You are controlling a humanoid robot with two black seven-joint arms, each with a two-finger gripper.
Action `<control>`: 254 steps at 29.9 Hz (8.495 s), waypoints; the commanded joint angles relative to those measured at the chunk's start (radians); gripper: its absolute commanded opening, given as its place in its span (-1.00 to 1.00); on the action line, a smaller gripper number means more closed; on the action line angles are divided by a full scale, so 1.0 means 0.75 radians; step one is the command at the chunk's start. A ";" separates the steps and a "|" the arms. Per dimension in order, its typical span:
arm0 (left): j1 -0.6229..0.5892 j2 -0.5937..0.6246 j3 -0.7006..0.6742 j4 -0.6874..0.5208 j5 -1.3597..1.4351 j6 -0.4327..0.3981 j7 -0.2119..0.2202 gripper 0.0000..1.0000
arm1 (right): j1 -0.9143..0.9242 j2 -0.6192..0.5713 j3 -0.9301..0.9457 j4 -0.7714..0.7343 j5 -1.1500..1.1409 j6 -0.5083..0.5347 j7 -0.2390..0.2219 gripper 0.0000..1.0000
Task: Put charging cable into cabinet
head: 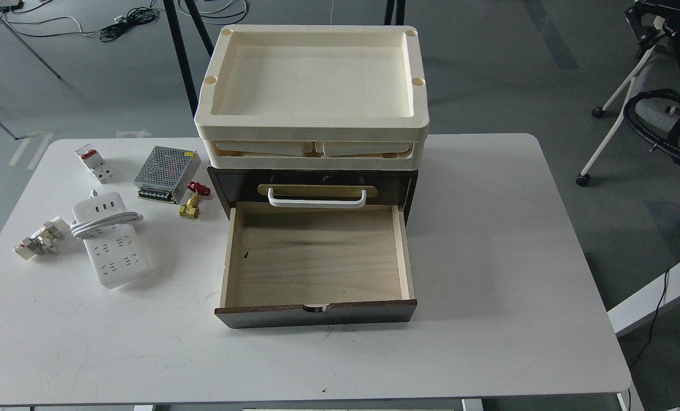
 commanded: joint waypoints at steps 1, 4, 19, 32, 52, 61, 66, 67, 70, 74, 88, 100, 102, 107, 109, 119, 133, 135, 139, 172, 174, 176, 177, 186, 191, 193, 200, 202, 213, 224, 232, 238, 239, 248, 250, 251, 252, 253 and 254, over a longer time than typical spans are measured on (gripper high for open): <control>0.000 0.131 -0.006 -0.138 0.233 0.000 0.000 0.99 | -0.006 -0.020 0.002 0.000 0.000 0.000 0.000 0.99; 0.002 0.178 0.013 -0.254 0.523 0.000 0.000 0.99 | -0.010 -0.030 0.004 0.000 0.000 0.000 0.000 0.99; 0.008 0.314 0.771 -0.449 1.826 0.105 0.000 0.99 | -0.057 -0.073 0.004 -0.006 0.002 0.000 -0.002 0.99; -0.010 -0.330 0.835 0.127 2.245 0.050 0.000 0.96 | -0.084 -0.067 0.006 -0.002 0.002 0.000 0.000 0.99; -0.024 -0.652 0.958 0.613 2.245 0.194 0.000 0.79 | -0.108 -0.073 0.004 -0.004 0.002 0.000 0.000 0.99; -0.024 -0.746 1.025 0.827 2.245 0.332 0.000 0.71 | -0.114 -0.073 0.004 -0.004 0.002 0.000 0.000 0.99; -0.024 -0.771 1.056 0.891 2.245 0.394 0.000 0.64 | -0.116 -0.075 0.006 -0.004 0.002 0.000 0.000 0.99; -0.024 -0.771 1.068 0.893 2.245 0.402 0.000 0.62 | -0.116 -0.075 0.004 -0.004 0.000 0.000 0.000 0.99; -0.024 -0.769 1.078 0.893 2.245 0.423 0.000 0.59 | -0.118 -0.077 0.004 -0.004 0.000 0.000 0.000 1.00; -0.024 -0.769 1.078 0.895 2.245 0.427 0.000 0.58 | -0.120 -0.077 0.004 -0.004 0.002 0.000 0.000 0.99; -0.020 -0.787 1.138 0.962 2.245 0.468 0.000 0.36 | -0.135 -0.091 0.006 -0.008 0.002 0.000 0.000 0.99; -0.018 -0.789 1.138 0.962 2.245 0.486 0.000 -0.35 | -0.137 -0.108 0.008 -0.010 0.004 0.000 0.000 0.99; -0.016 -0.787 1.138 0.962 2.245 0.486 0.000 -0.51 | -0.137 -0.108 0.008 -0.012 0.004 0.000 0.000 0.99; -0.014 -0.787 1.138 0.962 2.245 0.523 0.000 -0.77 | -0.137 -0.108 0.008 -0.012 0.004 0.000 0.000 0.99; -0.018 -0.785 1.138 0.962 2.245 0.527 0.000 -0.83 | -0.139 -0.108 0.008 -0.012 0.004 0.000 0.000 0.99; -0.049 -0.779 1.134 0.946 2.245 0.570 0.000 -1.00 | -0.145 -0.110 0.008 -0.012 0.006 0.000 0.000 0.99; -0.139 -0.417 1.125 0.605 2.175 0.484 0.000 -1.00 | -0.145 -0.132 0.035 -0.010 0.008 0.000 0.000 0.99; -0.145 -0.287 1.113 0.407 2.172 0.482 0.000 -1.00 | -0.145 -0.132 0.041 -0.010 0.008 0.000 0.000 0.99; -0.200 0.000 1.107 0.034 2.144 0.374 0.000 -1.00 | -0.147 -0.130 0.051 -0.008 0.008 0.000 -0.002 0.99; -0.094 -0.335 1.091 -0.447 0.706 0.112 0.000 -1.00 | -0.167 -0.144 0.063 -0.014 0.008 0.000 -0.002 0.99; -0.061 -0.400 1.091 -0.402 0.706 0.122 0.000 -1.00 | -0.167 -0.144 0.063 -0.014 0.008 0.000 -0.002 0.99; -0.014 -0.451 1.091 -0.369 0.706 0.142 0.000 -1.00 | -0.171 -0.146 0.063 -0.014 0.008 0.000 -0.002 1.00; 0.010 -0.470 1.091 -0.359 0.712 0.161 0.000 -1.00 | -0.176 -0.148 0.063 -0.014 0.008 0.000 -0.002 0.99; 0.076 -0.625 1.089 -0.153 0.706 0.216 0.000 -1.00 | -0.180 -0.149 0.063 -0.012 0.008 0.000 -0.002 0.99; 0.100 -0.640 1.101 -0.071 0.716 0.218 0.000 -1.00 | -0.182 -0.159 0.063 -0.014 0.008 0.000 -0.002 0.99; 0.127 -0.662 1.101 -0.048 0.724 0.218 0.000 -1.00 | -0.184 -0.159 0.063 -0.014 0.008 0.000 -0.002 0.99; 0.172 -0.783 1.103 0.130 0.778 0.220 0.000 -1.00 | -0.186 -0.159 0.063 -0.012 0.008 0.000 -0.002 0.99; 0.172 -0.797 1.101 0.152 0.778 0.220 0.000 -1.00 | -0.186 -0.159 0.063 -0.012 0.008 0.000 -0.002 0.99; 0.172 -0.820 1.085 0.159 0.763 0.224 0.000 -0.78 | -0.188 -0.161 0.063 -0.014 0.008 0.000 -0.002 0.99; 0.172 -0.824 1.050 0.159 0.755 0.224 0.000 -0.67 | -0.196 -0.163 0.063 -0.014 0.010 0.000 -0.002 0.99; 0.174 -0.826 1.050 0.159 0.718 0.224 0.000 -0.62 | -0.196 -0.163 0.065 -0.012 0.010 0.000 0.000 0.99; 0.196 -0.826 1.048 0.161 0.716 0.230 0.000 -0.25 | -0.196 -0.163 0.065 -0.012 0.010 0.000 -0.002 0.99; 0.196 -0.826 1.048 0.161 0.716 0.236 0.000 -0.12 | -0.196 -0.163 0.065 -0.012 0.010 0.000 -0.002 1.00; 0.239 -0.748 0.999 0.156 0.578 0.241 0.000 0.59 | -0.198 -0.173 0.065 -0.012 0.010 0.000 -0.002 0.99; 0.274 -0.679 0.950 0.152 0.488 0.230 0.000 0.66 | -0.196 -0.175 0.065 -0.012 0.010 0.000 -0.002 0.99; 0.288 -0.650 0.933 0.150 0.453 0.222 0.000 0.66 | -0.196 -0.175 0.065 -0.012 0.010 0.000 -0.002 0.99; 0.301 -0.624 0.919 0.150 0.416 0.208 0.000 0.69 | -0.196 -0.175 0.065 -0.012 0.010 0.000 -0.002 0.99; 0.305 -0.585 0.903 0.156 0.369 0.182 0.000 0.76 | -0.196 -0.175 0.065 -0.010 0.012 0.000 -0.002 0.99; 0.307 -0.550 0.890 0.161 0.320 0.147 0.000 0.79 | -0.196 -0.175 0.067 -0.004 0.012 0.000 -0.002 0.99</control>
